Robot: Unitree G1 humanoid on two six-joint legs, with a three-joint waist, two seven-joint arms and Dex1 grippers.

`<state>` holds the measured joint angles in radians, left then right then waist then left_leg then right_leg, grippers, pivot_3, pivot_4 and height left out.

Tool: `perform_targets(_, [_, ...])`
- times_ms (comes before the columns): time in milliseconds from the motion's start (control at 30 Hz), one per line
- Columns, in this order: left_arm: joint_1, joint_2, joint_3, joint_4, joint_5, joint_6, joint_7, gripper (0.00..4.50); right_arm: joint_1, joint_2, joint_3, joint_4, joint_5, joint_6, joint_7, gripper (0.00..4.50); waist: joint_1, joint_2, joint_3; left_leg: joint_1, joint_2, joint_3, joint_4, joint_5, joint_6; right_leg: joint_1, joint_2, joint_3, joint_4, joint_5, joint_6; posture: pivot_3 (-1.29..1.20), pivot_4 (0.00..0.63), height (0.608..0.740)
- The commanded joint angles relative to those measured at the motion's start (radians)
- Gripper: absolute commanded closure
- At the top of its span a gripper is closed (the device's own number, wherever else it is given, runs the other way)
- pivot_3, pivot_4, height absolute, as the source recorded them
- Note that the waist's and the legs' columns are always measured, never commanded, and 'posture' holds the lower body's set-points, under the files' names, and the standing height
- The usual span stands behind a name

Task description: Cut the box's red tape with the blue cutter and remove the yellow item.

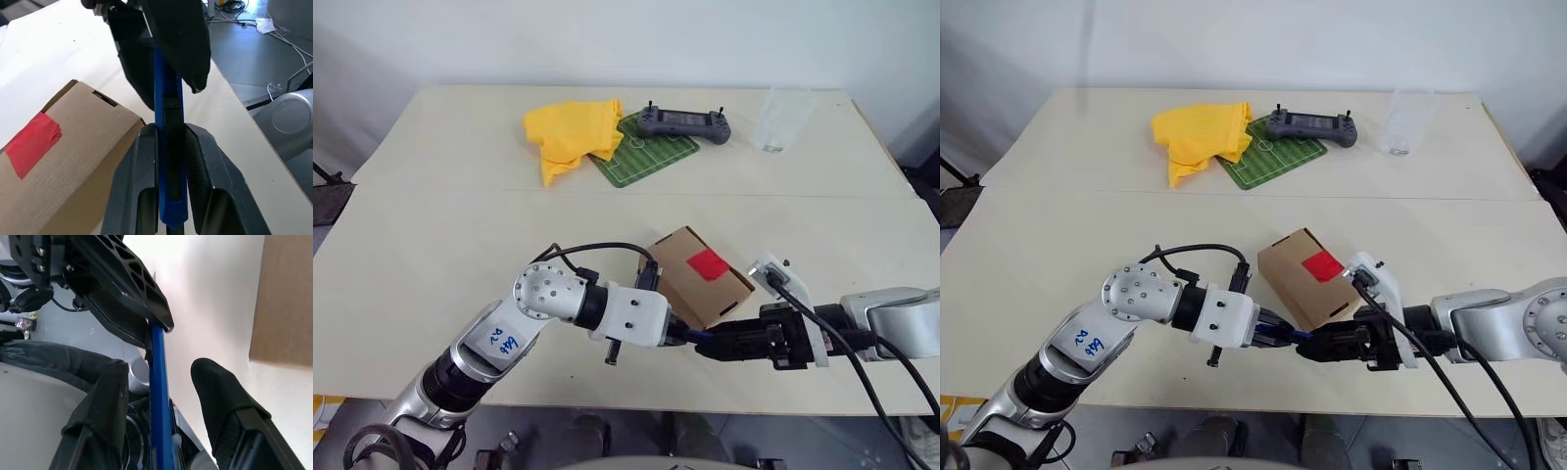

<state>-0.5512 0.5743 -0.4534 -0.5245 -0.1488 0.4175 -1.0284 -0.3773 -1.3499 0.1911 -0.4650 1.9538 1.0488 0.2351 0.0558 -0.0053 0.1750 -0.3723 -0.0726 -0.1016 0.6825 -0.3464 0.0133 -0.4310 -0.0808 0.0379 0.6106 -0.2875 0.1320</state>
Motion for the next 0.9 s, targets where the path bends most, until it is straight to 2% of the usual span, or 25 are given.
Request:
perform_targets(33, [-0.023, -0.004, 0.003, -0.016, 0.002, 0.0, -0.001, 4.08, 0.007, -0.002, -0.027, -0.009, 0.018, -0.005, 0.007, 2.84, 0.0, 0.0, 0.0, 0.0, 0.0, 0.0, 0.0, 0.0, 0.0, 0.0, 0.0, 0.0, 0.0, 0.0, 0.0, 0.0, 0.15, 0.74])
perform_targets(167, [-0.028, -0.005, 0.003, -0.011, 0.003, 0.0, -0.001, 4.08, 0.021, -0.003, -0.034, -0.011, 0.018, -0.01, 0.005, 4.17, 0.0, 0.0, 0.0, 0.0, 0.0, 0.0, 0.0, 0.0, 0.0, 0.0, 0.0, 0.0, 0.0, 0.0, 0.0, 0.0, 0.15, 0.74])
perform_targets(200, [-0.028, -0.006, 0.003, -0.011, 0.004, -0.001, -0.001, 4.08, 0.024, -0.001, -0.036, -0.011, 0.018, -0.012, 0.003, 4.35, 0.0, 0.0, 0.0, 0.0, 0.0, 0.0, 0.0, 0.0, 0.0, 0.0, 0.0, 0.0, 0.0, 0.0, 0.0, 0.0, 0.15, 0.74])
perform_targets(567, [-0.011, -0.013, 0.013, -0.008, -0.031, 0.009, -0.02, 4.08, 0.037, -0.002, -0.063, -0.003, 0.018, -0.009, 0.025, 4.34, 0.0, 0.0, 0.0, 0.0, 0.0, 0.0, 0.0, 0.0, 0.0, 0.0, 0.0, 0.0, 0.0, 0.0, 0.0, 0.0, 0.15, 0.74])
perform_targets(633, [0.008, -0.015, 0.04, -0.018, -0.07, 0.022, -0.022, 3.36, 0.04, -0.023, -0.076, -0.007, 0.018, -0.001, 0.054, 4.34, 0.0, 0.0, 0.0, 0.0, 0.0, 0.0, 0.0, 0.0, 0.0, 0.0, 0.0, 0.0, 0.0, 0.0, 0.0, 0.0, 0.15, 0.74])
perform_targets(733, [0.048, -0.016, 0.145, -0.043, -0.183, 0.061, -0.013, 2.51, 0.077, -0.081, -0.121, -0.016, 0.018, 0.01, 0.121, 4.34, 0.0, 0.0, 0.0, 0.0, 0.0, 0.0, 0.0, 0.0, 0.0, 0.0, 0.0, 0.0, 0.0, 0.0, 0.0, 0.0, 0.15, 0.74])
perform_targets(833, [0.083, 0.053, 0.252, -0.069, -0.317, 0.12, -0.077, 1.57, 0.146, -0.166, -0.191, -0.015, 0.018, 0.028, 0.209, 4.34, 0.0, 0.0, 0.0, 0.0, 0.0, 0.0, 0.0, 0.0, 0.0, 0.0, 0.0, 0.0, 0.0, 0.0, 0.0, 0.0, 0.15, 0.74])
perform_targets(900, [0.113, 0.133, 0.323, -0.06, -0.399, 0.168, -0.139, 1.56, 0.208, -0.224, -0.269, -0.006, 0.018, 0.052, 0.273, 4.34, -0.004, 0.001, 0.0, 0.0, 0.001, 0.0, 0.0, 0.0, 0.0, 0.0, 0.0, 0.0, 0.0, 0.0, 0.0, 0.0, 0.15, 0.74])
